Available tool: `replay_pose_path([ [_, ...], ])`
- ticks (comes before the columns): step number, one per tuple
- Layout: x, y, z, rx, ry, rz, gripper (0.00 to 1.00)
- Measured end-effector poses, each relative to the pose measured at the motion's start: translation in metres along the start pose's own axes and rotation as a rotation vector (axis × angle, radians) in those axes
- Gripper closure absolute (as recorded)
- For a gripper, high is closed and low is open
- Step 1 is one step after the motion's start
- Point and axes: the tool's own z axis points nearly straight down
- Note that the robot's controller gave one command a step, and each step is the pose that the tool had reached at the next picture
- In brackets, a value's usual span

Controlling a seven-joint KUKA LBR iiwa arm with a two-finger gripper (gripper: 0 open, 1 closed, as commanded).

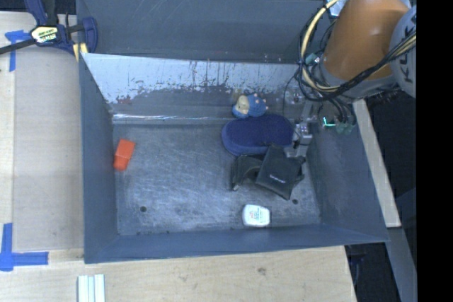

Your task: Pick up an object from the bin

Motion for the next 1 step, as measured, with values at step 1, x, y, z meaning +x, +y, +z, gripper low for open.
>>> replay_pose_path([
  [1, 0.0138, 0.0035, 0.0788, 0.002, -0.014, 0.077, 0.00],
])
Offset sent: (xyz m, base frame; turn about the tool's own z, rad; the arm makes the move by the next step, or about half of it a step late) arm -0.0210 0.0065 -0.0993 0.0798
